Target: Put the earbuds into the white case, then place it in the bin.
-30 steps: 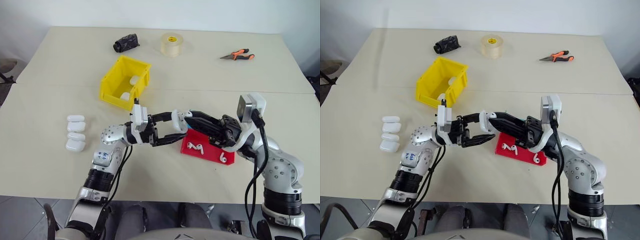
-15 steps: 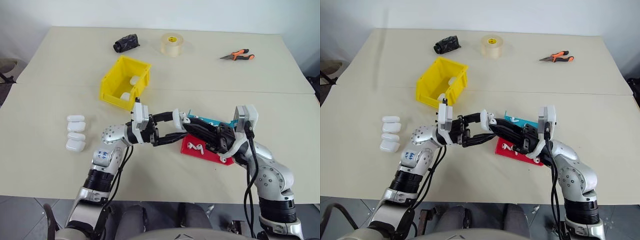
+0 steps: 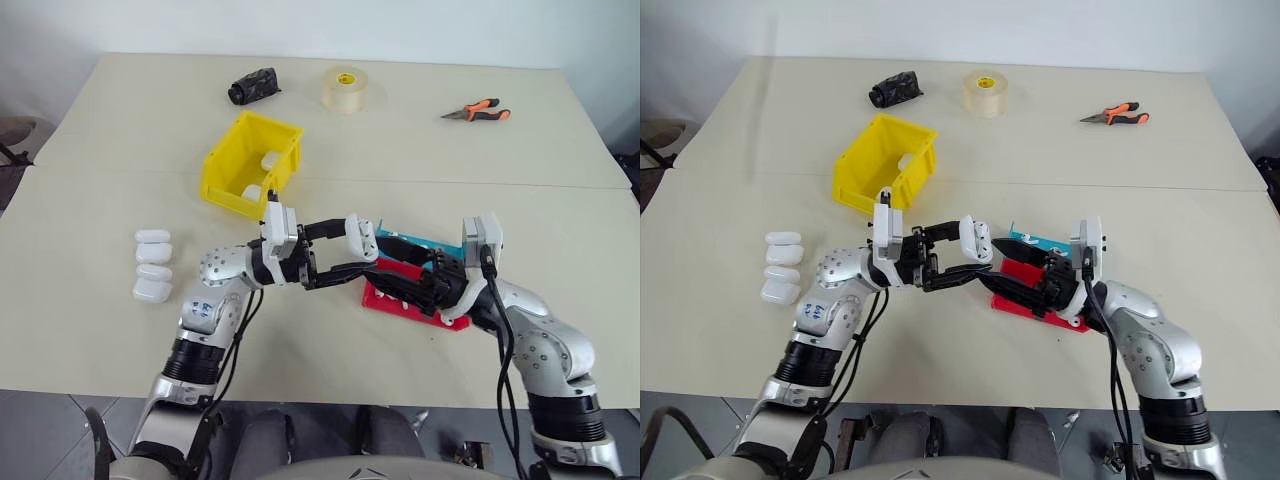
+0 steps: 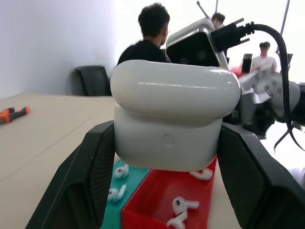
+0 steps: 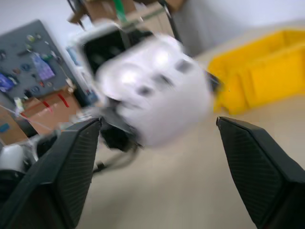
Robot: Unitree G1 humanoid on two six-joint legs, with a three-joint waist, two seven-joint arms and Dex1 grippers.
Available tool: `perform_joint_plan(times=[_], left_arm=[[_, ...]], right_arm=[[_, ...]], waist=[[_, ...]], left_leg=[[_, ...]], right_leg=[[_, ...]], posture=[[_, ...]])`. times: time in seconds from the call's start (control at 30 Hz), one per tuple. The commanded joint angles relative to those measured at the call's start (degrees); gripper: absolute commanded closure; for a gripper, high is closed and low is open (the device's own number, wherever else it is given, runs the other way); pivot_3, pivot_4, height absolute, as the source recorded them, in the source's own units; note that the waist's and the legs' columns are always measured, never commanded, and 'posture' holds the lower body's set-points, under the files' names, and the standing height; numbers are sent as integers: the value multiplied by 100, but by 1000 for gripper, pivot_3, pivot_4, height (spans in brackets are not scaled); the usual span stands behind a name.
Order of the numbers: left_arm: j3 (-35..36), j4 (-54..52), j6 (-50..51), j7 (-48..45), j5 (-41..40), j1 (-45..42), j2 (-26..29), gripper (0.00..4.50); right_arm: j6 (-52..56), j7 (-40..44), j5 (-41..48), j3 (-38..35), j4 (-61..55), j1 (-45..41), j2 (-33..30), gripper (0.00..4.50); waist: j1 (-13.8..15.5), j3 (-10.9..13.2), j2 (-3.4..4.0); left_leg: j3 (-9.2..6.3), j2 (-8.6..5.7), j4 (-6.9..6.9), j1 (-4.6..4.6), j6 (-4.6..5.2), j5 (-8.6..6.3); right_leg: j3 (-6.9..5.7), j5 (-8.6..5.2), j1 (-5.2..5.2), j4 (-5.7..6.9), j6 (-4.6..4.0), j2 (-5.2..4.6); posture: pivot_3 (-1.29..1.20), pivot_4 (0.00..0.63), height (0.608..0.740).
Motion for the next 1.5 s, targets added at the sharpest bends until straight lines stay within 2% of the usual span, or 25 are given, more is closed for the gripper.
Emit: perform_joint_plan(times=[0.03,0.17,0.3,0.33,0.6,0.8,1.03,1.2,1.3,1.5], left_arm=[[31,-185,-124,292,568,10,412,1691],[-360,-52,-367,316,1562,-229,1081,1691],[-648,-52,-198,241,1768,-359,1178,1691],[-704,-79,-139,223,1771,-362,1145,1691],[-940,-474,284,276,1710,-261,901,1691],[-874,-699,372,250,1562,-193,826,1691],[-449,-963,444,184,1122,113,990,1691],[-30,-1251,551,315,791,484,1086,1691],[447,-1549,717,713,529,922,1070,1691],[1392,-2017,1402,2189,530,1718,851,1691]], right_arm=[[13,270,-133,-86,-65,-208,-430,1572],[258,318,-108,108,-229,-641,-641,2993],[518,321,-180,567,-499,-1019,-638,4454],[579,243,-233,684,-534,-1104,-600,4485],[970,-423,-732,1257,-573,-1513,-393,4485],[1123,-393,-829,1301,-574,-1389,-535,4485],[534,161,-1108,799,34,-911,-1122,4485],[-334,499,-1020,198,305,-530,-935,4485],[-936,537,-989,-86,196,-309,-618,3881],[-2233,481,-1295,-270,31,-43,-78,1809]], waist=[[-8,0,0],[-11,0,0],[54,0,0],[67,0,0],[123,0,0],[119,0,0],[130,3,-4],[114,2,-4],[93,3,-4],[108,2,-4]], left_leg=[[0,0,-2,1,-1,0],[0,1,-2,1,-1,0],[-1,0,1,-4,-1,0],[-1,0,1,-4,-1,0],[-2,0,2,-7,-1,0],[-2,0,2,-7,-1,0],[-1,0,2,-8,-1,0],[-1,1,0,-6,-1,0],[-2,5,-1,-3,-1,0],[-3,5,-1,-3,-1,0]], right_leg=[[0,0,0,0,0,0],[-2,0,-2,0,0,1],[-4,0,-1,0,0,0],[-4,0,-1,-1,0,-1],[-7,0,-3,0,0,-1],[-7,0,-2,0,0,-1],[-7,0,-2,-2,0,-2],[-6,0,-2,-2,0,-3],[-5,0,-2,-1,0,-1],[-3,0,-1,0,0,-3]], posture=[[0,150,740],[0,150,740],[0,150,740],[0,150,740],[0,150,740],[0,150,740],[0,150,740],[0,150,740],[0,150,740],[0,150,740]])
